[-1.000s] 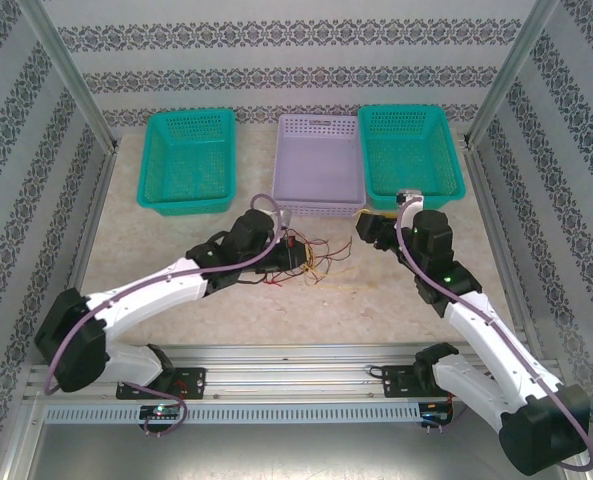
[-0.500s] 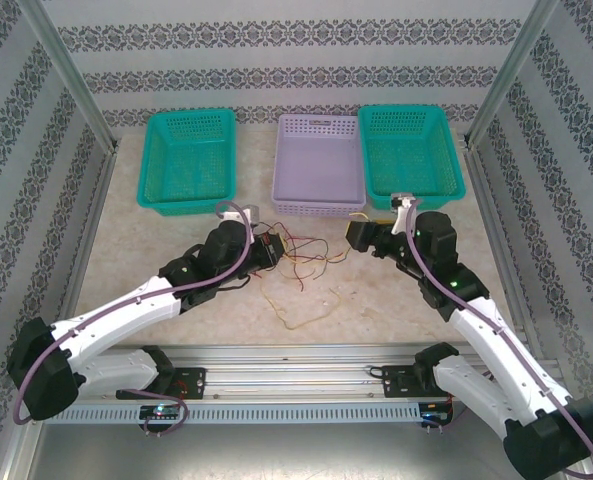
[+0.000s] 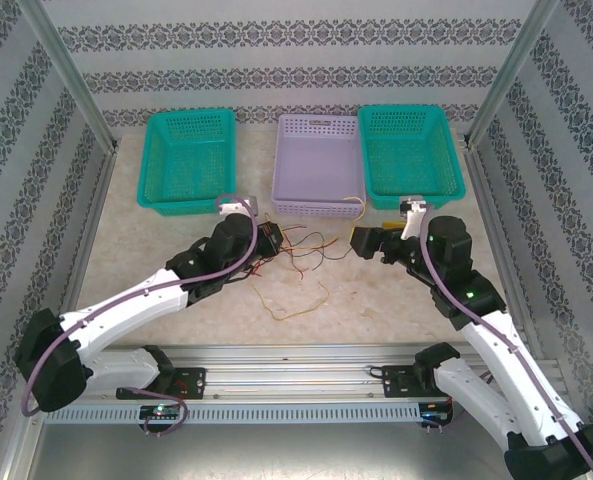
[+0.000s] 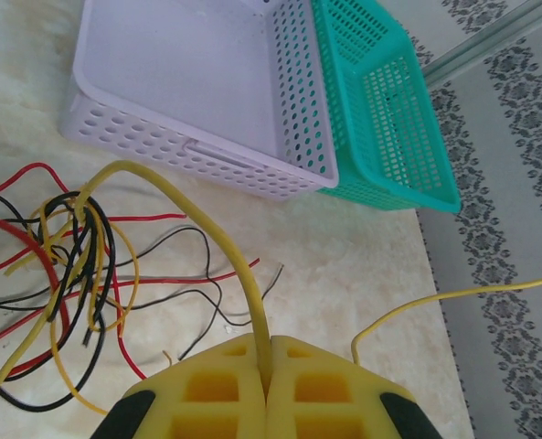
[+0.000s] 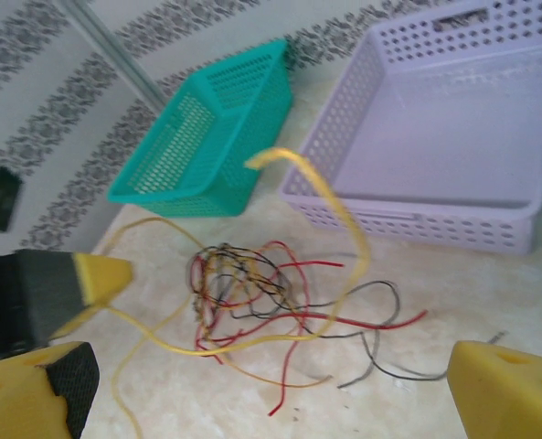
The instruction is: Untangle the cables
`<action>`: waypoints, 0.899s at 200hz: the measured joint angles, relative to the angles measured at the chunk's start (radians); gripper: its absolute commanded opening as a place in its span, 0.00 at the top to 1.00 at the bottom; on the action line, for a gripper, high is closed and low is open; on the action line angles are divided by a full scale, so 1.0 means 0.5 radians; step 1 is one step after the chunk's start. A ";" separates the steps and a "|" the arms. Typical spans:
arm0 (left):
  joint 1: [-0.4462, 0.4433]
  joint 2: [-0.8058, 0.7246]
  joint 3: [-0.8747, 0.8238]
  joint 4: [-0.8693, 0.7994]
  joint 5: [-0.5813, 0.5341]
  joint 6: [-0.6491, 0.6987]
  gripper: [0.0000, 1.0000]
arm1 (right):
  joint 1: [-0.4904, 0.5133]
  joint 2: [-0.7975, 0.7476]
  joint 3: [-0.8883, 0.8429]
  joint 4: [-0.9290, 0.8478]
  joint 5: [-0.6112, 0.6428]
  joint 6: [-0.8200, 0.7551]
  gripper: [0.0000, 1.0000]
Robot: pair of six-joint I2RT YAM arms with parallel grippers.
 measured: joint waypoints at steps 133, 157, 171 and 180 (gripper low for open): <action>0.067 0.120 0.152 0.047 -0.060 -0.067 1.00 | 1.141 0.780 -0.188 0.671 0.319 -0.010 0.04; 0.067 0.120 0.152 0.074 -0.060 -0.109 1.00 | 1.277 1.064 -0.182 0.872 0.419 -0.011 0.05; 0.067 0.117 0.152 0.083 -0.060 -0.129 1.00 | 1.308 1.207 -0.159 0.968 0.455 -0.011 0.06; 0.067 0.109 0.152 0.087 -0.060 -0.141 1.00 | 1.328 1.292 -0.135 1.035 0.479 -0.011 0.07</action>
